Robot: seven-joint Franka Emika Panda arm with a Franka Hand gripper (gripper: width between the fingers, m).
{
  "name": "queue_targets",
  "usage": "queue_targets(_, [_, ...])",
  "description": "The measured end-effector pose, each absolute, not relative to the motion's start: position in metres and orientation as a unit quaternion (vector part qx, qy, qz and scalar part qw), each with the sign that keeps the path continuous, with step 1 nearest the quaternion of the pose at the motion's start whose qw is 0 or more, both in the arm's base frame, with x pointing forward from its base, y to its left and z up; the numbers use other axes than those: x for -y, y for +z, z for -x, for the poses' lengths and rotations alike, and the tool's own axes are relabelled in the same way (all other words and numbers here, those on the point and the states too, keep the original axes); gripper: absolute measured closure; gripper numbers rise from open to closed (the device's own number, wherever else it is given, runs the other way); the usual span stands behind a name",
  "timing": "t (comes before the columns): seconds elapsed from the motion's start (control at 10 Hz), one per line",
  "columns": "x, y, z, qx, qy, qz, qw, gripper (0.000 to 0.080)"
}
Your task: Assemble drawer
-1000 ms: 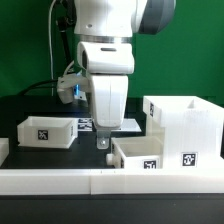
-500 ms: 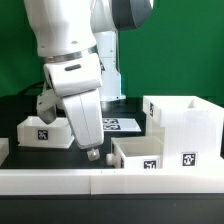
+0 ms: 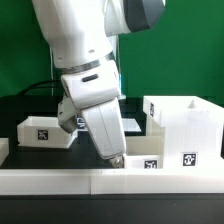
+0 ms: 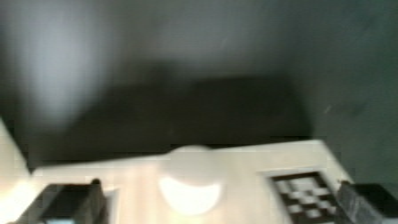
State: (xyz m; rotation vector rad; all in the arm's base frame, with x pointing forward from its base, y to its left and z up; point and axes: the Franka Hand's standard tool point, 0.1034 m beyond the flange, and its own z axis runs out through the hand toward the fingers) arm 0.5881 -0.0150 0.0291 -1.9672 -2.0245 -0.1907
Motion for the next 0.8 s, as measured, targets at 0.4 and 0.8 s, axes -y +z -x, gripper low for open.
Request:
queue_targets(0.4, [0.016,0.028,-0.587,0.704,-0.067,0.689,0.156,0.0151])
queue_targets(0.8, [-0.015,0.028,-0.587,0.700,-0.068,0.692,0.164,0.0151])
